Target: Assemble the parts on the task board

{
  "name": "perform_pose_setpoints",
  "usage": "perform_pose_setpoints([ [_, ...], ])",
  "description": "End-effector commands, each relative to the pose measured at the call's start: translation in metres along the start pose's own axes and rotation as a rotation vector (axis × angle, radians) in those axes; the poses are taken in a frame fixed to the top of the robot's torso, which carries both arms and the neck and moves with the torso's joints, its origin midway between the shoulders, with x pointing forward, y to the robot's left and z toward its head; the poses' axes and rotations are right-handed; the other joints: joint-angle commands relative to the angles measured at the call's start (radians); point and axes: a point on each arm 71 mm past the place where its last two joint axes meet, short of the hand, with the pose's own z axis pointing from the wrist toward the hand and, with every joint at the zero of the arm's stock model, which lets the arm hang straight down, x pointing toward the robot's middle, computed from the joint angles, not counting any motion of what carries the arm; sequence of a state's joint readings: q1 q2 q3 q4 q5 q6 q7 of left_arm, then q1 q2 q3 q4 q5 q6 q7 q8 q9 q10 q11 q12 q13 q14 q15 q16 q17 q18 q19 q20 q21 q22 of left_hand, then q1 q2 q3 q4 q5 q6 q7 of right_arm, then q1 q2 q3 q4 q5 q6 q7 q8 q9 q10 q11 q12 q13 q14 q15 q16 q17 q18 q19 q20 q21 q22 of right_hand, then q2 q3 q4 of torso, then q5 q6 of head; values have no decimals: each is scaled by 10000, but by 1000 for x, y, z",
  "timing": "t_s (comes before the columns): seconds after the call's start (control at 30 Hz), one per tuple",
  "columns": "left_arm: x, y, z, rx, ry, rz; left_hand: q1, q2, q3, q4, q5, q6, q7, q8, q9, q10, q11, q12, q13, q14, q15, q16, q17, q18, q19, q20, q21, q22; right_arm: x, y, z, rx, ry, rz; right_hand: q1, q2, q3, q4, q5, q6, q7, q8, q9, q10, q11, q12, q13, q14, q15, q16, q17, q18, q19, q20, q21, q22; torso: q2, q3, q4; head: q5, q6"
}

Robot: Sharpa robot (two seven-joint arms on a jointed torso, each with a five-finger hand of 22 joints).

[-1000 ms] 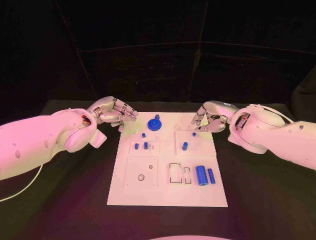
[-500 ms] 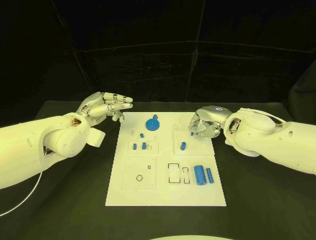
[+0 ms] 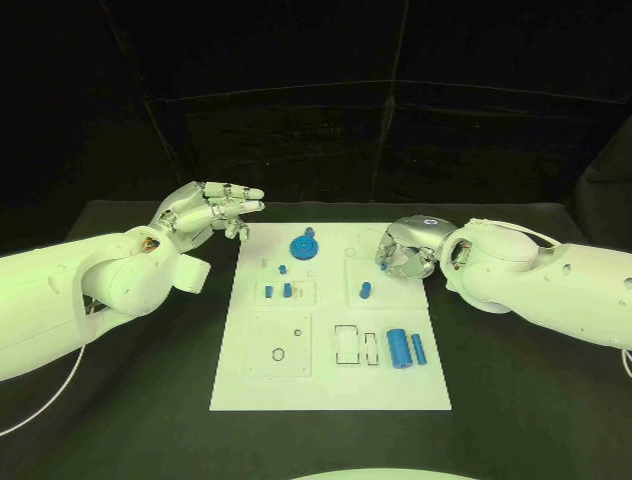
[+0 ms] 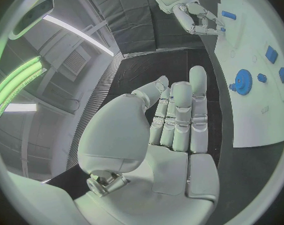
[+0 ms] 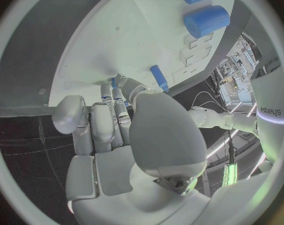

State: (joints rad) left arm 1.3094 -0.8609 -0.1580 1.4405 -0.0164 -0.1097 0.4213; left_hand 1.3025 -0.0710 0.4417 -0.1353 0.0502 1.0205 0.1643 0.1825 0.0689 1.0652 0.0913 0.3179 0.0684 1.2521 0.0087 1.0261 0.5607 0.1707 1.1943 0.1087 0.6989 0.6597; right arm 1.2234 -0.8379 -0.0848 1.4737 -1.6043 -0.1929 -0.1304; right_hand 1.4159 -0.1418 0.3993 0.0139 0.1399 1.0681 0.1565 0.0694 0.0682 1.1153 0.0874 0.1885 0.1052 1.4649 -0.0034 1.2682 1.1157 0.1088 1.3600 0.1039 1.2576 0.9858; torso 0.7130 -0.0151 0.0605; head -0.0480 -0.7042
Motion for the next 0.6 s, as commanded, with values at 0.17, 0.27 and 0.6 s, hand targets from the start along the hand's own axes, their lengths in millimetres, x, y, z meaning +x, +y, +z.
perform_pose_setpoints([
  [0.17, 0, -3, -1, 315, 52, -226, -11, 76, -51, -8, -5, 75, 5, -24, -9, 39, 21, 62, 12, -44, -10, -26, -10, 125, -61, -12, -22, -9, 4, 2, 2, -8, 329, -230, 25, 102, 354, -40, -185, 364, -95, 101, 49, 398, -98, 37, -94, 321, -27, -30, -159, -46, 138, -24, 186, 249, -2, 0, -5, 16, -30],
  [0.27, 0, -3, -1, 316, 45, -225, -11, 77, -58, -10, -5, 77, 5, -24, -9, 39, 22, 64, 12, -63, -10, -52, -54, 125, -66, -11, -31, -14, 6, 4, 3, -31, 399, -295, 24, 127, 476, -80, -258, 487, -135, 132, 60, 532, -141, 61, -125, 329, -62, -8, -155, -65, 180, -55, 254, 360, -5, -1, -6, 28, -51],
  [0.6, -1, -3, -2, 316, 39, -226, -7, 77, -66, -16, -5, 78, 5, -25, -9, 38, 22, 65, 12, -76, -10, -65, -76, 125, -72, -11, -43, -21, 9, 8, 4, 109, 340, -635, -81, 175, 770, -178, -377, 808, -238, 177, 76, 874, -255, 74, -231, 366, -171, 134, -42, -151, 369, -159, 557, 863, -5, 1, -7, 26, -75],
])
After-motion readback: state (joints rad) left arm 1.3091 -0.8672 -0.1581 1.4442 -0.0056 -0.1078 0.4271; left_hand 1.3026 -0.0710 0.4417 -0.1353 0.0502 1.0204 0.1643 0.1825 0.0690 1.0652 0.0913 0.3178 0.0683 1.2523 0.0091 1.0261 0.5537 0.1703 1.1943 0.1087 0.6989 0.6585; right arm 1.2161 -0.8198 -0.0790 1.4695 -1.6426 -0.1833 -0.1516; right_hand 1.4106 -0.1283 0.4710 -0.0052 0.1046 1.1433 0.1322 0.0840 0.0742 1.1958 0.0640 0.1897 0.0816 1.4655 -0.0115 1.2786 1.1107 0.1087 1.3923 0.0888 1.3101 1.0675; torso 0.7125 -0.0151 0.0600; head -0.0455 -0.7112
